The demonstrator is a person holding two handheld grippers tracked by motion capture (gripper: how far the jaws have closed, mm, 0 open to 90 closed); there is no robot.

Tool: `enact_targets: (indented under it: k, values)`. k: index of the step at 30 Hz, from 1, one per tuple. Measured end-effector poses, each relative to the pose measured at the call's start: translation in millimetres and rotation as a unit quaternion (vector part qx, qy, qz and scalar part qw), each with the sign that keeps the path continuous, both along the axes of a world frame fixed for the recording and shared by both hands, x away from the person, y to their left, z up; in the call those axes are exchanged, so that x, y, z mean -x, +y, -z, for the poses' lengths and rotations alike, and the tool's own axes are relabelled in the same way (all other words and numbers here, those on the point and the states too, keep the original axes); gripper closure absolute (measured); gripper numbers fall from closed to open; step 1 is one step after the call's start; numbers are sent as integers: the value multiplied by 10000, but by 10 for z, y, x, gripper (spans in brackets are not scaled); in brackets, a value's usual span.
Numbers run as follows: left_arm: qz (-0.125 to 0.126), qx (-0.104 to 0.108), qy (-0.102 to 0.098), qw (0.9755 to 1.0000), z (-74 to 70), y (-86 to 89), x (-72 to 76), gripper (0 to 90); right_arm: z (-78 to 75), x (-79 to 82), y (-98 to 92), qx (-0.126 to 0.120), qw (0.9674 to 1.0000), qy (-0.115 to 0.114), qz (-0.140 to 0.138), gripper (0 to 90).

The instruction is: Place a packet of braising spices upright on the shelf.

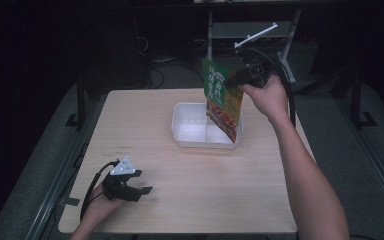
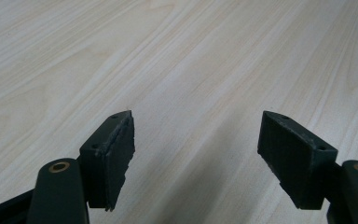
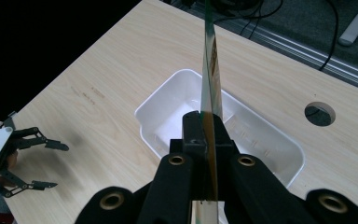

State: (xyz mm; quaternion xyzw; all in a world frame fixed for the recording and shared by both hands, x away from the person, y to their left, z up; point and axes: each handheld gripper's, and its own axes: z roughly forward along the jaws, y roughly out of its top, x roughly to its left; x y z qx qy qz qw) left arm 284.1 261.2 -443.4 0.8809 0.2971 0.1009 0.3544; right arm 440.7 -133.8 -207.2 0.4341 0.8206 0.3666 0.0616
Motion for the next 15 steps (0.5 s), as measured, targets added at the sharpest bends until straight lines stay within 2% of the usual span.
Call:
enact_targets:
  k: [15]
  values:
    - [4, 24, -8, 10000, -4, 10, -2, 269, 38, -90, 113, 35, 10000, 25, -25, 896]
